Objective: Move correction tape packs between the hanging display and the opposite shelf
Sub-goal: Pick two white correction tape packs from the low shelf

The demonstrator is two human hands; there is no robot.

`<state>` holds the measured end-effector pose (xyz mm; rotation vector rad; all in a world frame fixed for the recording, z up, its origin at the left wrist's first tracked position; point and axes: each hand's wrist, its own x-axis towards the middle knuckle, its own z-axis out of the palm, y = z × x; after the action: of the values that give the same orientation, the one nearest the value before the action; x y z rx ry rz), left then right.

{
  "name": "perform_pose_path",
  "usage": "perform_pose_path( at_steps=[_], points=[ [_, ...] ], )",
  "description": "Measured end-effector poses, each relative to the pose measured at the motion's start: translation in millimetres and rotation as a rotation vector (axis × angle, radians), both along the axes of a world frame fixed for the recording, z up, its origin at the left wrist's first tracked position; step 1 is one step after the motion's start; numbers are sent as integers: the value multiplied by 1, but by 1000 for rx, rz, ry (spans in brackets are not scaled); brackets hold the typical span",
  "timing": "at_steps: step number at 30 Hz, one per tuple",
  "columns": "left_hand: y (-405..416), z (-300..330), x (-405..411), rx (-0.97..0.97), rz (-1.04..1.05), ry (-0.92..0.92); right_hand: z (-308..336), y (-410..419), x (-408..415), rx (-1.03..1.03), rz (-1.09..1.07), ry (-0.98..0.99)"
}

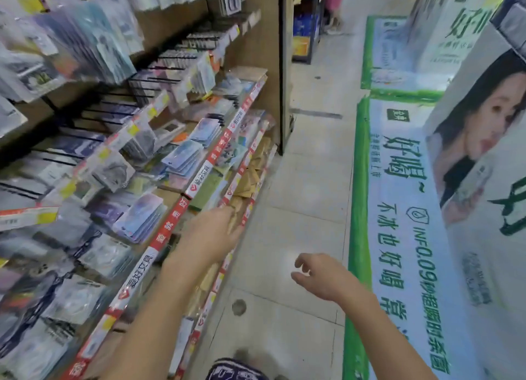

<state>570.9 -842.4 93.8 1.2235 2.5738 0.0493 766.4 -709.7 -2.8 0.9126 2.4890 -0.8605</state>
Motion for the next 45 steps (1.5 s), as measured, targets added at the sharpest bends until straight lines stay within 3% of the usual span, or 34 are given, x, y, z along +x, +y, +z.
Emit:
perform_pose_path(
  at_steps=[9,16,21,28,37,45],
  points=[
    [115,-64,-52,-172,-19,-142,-5,142,-60,59,-35,39],
    [249,-76,-124,-105,14,-249,30,279,-151,157,33,56],
    [338,-77,-168,-122,-22,-205,49,365,-201,189,52,73],
    [460,-53,-231,-44,-41,-93,28,476,-247,118,31,82],
    [629,-12,-312,-92,84,4,0,646,-340,32,200,38],
    [688,0,-378,-77,290,20,-6,730,-445,-4,435,52]
  ],
)
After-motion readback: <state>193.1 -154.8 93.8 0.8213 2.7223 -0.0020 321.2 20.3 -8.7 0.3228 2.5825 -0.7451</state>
